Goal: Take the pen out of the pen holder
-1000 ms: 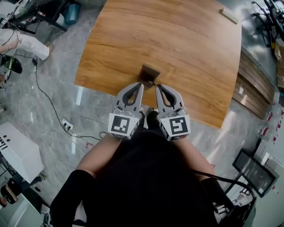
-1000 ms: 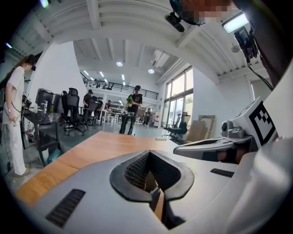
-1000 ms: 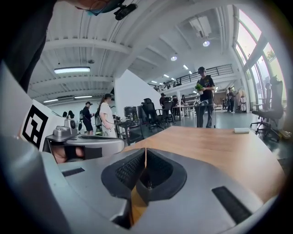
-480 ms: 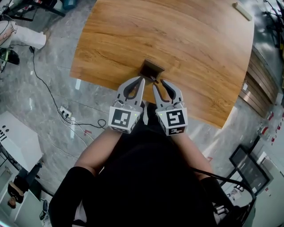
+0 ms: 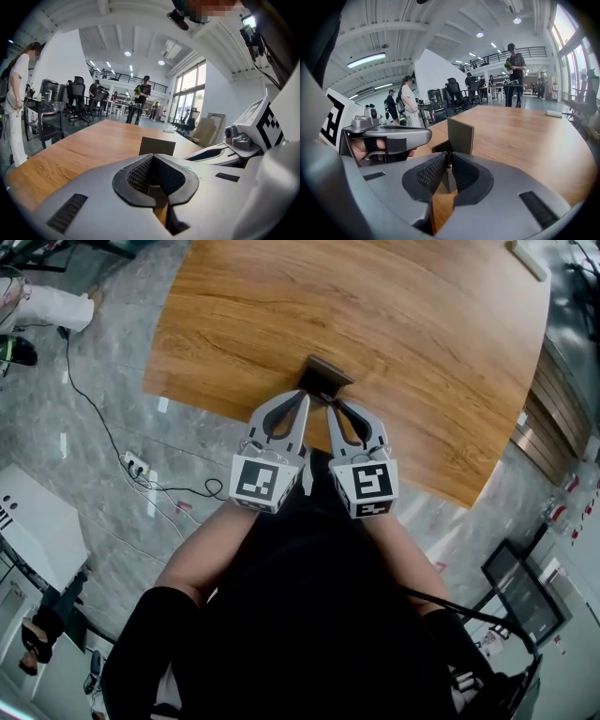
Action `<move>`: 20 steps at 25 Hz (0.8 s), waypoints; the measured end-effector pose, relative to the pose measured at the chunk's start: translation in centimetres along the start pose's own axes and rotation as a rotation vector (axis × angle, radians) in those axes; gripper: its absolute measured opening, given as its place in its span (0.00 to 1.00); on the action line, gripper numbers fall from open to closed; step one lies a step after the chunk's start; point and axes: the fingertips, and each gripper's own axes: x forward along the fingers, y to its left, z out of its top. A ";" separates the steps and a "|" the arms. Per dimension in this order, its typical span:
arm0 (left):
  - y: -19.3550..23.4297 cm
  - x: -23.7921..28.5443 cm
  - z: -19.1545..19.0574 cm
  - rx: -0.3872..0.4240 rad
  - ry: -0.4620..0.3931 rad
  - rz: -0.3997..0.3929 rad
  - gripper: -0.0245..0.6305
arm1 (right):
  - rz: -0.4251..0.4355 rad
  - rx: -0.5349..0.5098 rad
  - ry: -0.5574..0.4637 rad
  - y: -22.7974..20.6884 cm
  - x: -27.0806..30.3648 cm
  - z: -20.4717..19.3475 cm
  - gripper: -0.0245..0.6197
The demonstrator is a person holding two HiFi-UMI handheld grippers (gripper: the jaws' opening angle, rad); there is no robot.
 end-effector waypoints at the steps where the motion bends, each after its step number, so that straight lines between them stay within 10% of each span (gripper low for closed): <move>1: 0.0 -0.1 0.0 0.008 0.000 0.001 0.04 | -0.004 -0.002 -0.005 -0.1 -0.1 0.1 0.10; 20: -1.7 -2.5 5.8 0.066 -0.060 0.006 0.04 | -0.038 -0.062 -0.147 1.1 -7.1 8.6 0.10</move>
